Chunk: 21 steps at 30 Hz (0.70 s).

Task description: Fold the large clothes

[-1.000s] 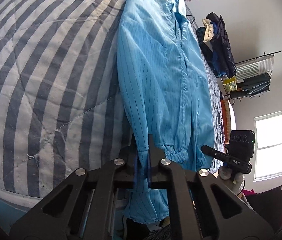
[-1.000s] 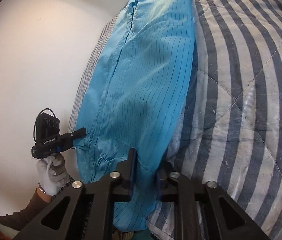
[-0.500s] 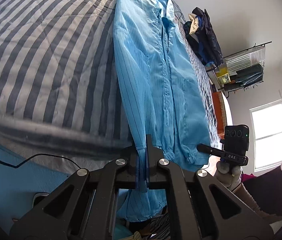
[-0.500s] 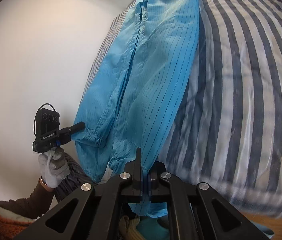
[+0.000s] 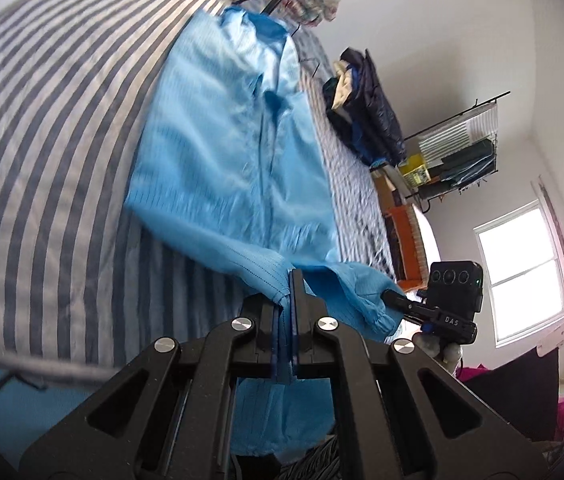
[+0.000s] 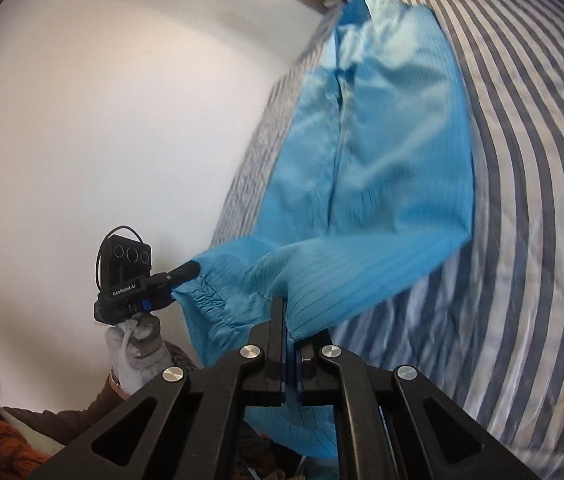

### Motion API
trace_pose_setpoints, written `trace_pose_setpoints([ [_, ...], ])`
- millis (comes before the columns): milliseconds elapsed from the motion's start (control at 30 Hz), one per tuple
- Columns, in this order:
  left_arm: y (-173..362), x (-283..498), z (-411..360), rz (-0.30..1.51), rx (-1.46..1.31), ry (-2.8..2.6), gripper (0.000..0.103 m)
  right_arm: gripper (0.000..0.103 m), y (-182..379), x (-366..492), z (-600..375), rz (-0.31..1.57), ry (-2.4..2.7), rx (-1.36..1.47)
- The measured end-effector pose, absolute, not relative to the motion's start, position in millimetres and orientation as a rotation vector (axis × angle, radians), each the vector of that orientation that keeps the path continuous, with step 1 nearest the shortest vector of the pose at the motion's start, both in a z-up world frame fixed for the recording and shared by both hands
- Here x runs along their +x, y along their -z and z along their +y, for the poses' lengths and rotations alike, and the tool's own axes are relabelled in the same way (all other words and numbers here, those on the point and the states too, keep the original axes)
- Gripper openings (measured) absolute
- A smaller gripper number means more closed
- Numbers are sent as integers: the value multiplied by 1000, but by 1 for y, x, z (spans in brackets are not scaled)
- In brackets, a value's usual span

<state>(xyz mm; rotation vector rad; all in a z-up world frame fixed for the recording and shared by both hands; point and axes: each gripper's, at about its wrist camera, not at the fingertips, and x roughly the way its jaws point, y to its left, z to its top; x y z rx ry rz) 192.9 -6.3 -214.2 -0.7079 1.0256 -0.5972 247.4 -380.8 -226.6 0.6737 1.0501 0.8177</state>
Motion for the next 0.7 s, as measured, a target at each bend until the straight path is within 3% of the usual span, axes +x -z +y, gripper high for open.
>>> trace_pose_setpoints([
  [367,214,289,-8,985,-693,511,1,0,210,338,-385,965,-707,650],
  [700,260,339,-14,1041,-697,434,1,0,257,384,-383,1031,-600,651],
])
